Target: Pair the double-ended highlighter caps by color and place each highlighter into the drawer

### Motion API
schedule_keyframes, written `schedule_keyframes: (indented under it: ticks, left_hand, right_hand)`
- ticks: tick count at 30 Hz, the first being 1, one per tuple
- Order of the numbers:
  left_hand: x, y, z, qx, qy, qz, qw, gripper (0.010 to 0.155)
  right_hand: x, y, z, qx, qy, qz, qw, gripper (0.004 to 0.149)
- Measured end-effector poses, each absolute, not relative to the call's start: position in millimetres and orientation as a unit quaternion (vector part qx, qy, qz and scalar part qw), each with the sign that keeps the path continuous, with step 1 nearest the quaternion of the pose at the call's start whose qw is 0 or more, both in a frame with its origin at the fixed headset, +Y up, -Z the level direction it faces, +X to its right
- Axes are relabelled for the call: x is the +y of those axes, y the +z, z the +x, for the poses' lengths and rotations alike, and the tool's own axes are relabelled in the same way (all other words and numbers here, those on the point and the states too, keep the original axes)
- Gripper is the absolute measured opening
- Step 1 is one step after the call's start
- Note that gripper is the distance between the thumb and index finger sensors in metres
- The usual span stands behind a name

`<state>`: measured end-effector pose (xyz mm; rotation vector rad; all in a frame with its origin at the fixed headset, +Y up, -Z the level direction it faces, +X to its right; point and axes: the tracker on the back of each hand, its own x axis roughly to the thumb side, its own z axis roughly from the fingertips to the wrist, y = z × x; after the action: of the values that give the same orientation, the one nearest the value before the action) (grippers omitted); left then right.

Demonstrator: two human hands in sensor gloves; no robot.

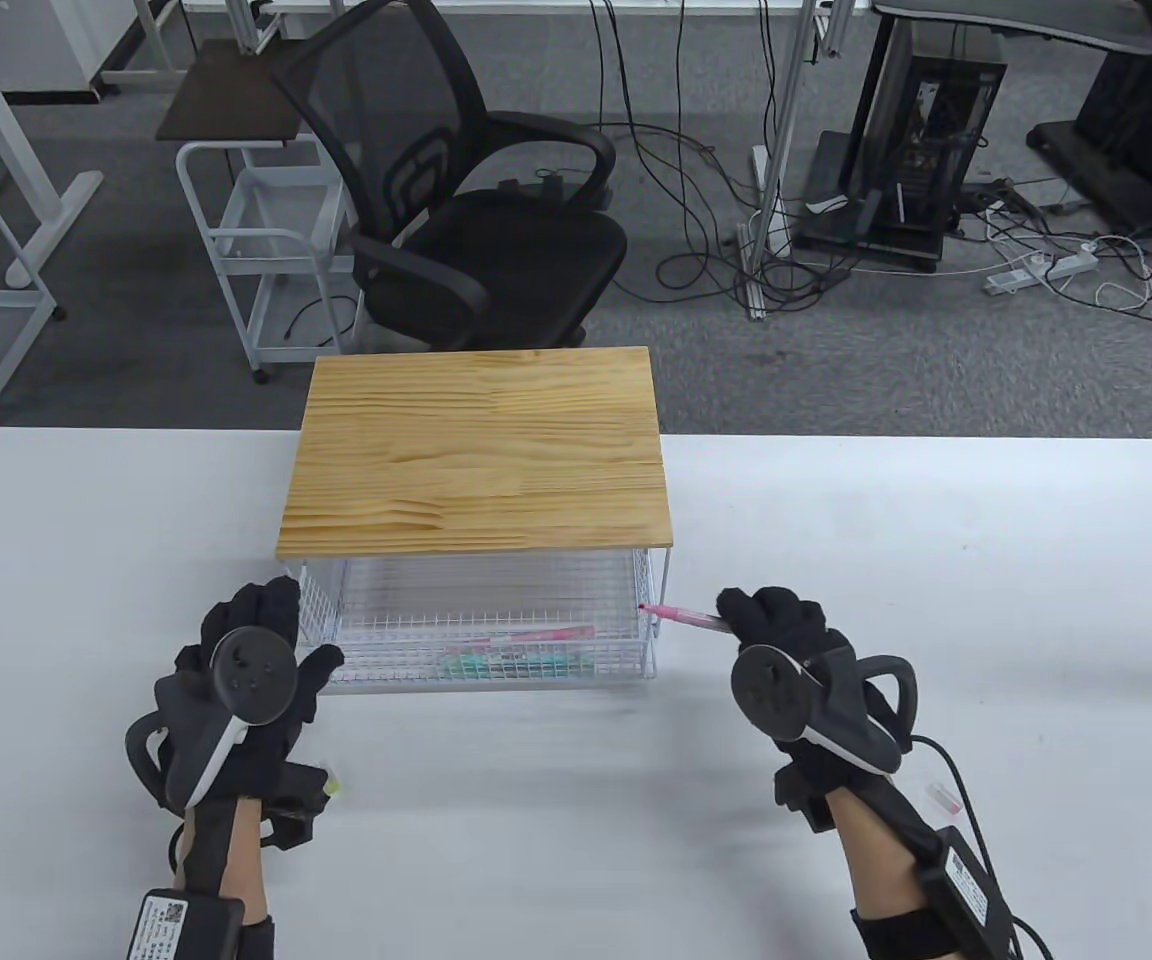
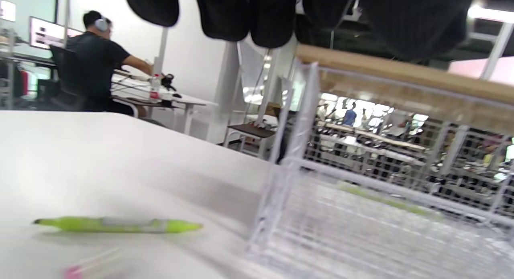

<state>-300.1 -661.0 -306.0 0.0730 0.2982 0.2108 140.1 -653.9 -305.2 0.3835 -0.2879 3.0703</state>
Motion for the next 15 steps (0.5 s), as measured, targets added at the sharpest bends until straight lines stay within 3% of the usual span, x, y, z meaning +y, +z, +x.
schedule_keyframes:
  ticks: [15]
  left_hand:
    - [-732.7, -313.8, -365.2, 0.305, 0.029, -0.062, 0.950, 0.072]
  right_hand:
    - [-657.8, -288.8, 105.7, -0.102, 0.978, 0.183, -0.015, 0.054]
